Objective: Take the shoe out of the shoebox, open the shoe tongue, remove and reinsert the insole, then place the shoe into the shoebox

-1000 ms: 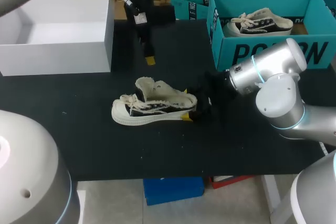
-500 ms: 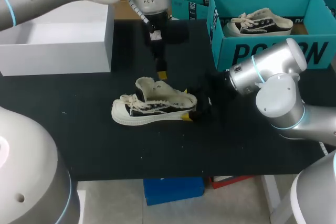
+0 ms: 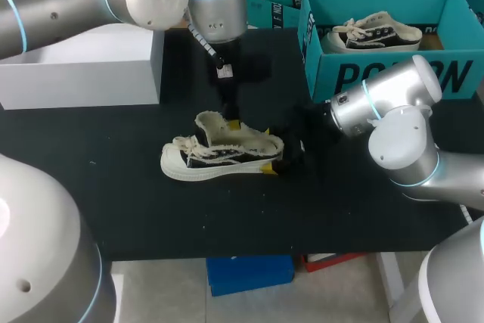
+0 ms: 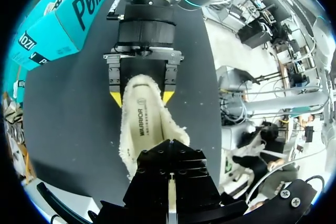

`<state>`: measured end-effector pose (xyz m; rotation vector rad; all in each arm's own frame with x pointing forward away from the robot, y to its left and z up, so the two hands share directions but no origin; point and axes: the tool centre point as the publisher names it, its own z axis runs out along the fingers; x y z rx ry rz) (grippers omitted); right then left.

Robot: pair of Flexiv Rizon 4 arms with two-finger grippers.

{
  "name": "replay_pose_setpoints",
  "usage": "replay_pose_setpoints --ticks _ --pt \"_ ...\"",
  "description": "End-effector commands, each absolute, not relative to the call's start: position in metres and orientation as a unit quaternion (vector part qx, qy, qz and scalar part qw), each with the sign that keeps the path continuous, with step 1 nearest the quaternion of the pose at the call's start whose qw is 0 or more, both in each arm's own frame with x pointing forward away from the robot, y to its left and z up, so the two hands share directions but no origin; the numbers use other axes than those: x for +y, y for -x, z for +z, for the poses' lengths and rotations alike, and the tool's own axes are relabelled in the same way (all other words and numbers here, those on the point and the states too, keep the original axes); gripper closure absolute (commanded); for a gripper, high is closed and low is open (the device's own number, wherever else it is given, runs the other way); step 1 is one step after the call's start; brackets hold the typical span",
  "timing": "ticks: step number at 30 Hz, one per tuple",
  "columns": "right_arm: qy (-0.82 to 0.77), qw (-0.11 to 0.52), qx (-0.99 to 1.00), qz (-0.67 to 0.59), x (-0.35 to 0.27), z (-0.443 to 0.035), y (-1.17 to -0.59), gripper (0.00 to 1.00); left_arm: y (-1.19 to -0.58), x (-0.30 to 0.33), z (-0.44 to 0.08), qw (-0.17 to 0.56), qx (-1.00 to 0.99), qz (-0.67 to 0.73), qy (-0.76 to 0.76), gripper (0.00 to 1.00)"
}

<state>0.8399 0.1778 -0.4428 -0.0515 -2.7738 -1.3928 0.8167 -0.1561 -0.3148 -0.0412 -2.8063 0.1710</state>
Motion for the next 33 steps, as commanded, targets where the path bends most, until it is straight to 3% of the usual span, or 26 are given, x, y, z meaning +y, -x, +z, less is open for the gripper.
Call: replay_pose_setpoints --ticks 1,33 --pt "0.017 0.018 -0.894 -0.448 0.178 -0.445 -0.840 1.00 -0.814 -0.154 -0.327 0.160 -0.985 0.060 0.016 1.00" --pt "0.017 0.018 -0.894 -0.448 0.178 -0.445 -0.840 1.00 -0.801 -0.155 -0.386 0.186 -0.981 0.045 0.003 1.00"
